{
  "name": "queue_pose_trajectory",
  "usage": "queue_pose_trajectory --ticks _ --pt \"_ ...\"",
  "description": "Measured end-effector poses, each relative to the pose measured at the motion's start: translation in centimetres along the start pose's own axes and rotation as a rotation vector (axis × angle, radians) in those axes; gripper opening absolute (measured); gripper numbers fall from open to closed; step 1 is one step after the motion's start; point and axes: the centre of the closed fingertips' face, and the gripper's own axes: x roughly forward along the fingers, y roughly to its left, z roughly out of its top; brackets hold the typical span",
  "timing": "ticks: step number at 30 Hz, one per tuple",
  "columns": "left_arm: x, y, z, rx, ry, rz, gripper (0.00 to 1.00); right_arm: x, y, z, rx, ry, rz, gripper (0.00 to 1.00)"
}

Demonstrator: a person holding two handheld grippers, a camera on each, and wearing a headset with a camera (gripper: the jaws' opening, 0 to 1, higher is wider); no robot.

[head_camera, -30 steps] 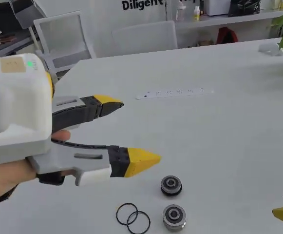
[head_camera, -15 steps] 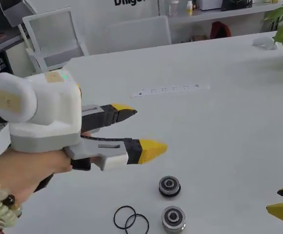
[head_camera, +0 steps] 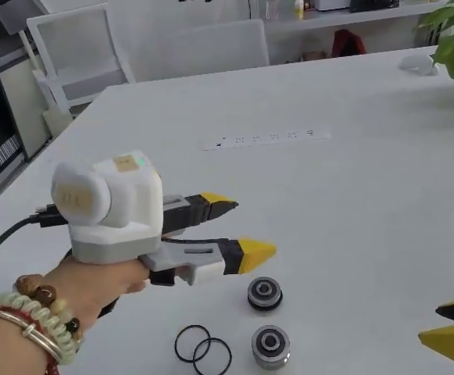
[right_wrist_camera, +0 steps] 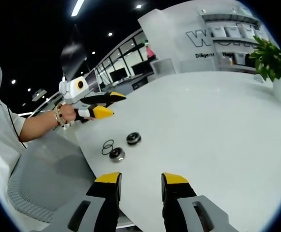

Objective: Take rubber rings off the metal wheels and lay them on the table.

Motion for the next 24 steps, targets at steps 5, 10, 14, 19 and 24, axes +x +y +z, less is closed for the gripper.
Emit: queue_pose_trajectory --ticks 5,10,14,19,24 --pt "0.9 -0.3 -2.5 0.046 0.054 -0.011 0.44 0.0 0.1 0.0 0.006 0.000 0.003 0.31" --pt "1.2 -0.5 -5.1 0.063 0.147 -0.007 0.37 0.1 0.1 0.0 0.008 0.004 0.000 0.30" --pt "1.4 -0.6 -6.0 0.036 0.155 -0.010 0.33 0.3 0.2 -0.1 0.013 0.004 0.001 0.30" --pt "1.7 -0.7 -6.3 0.004 0.149 -0.005 0.27 0.7 0.6 -0.2 0.014 0.007 0.011 0.30" --pt "2.0 -0.9 -6.8 -0.001 0.156 -0.011 0.24 1.1 0.7 0.0 0.008 0.013 0.014 0.30"
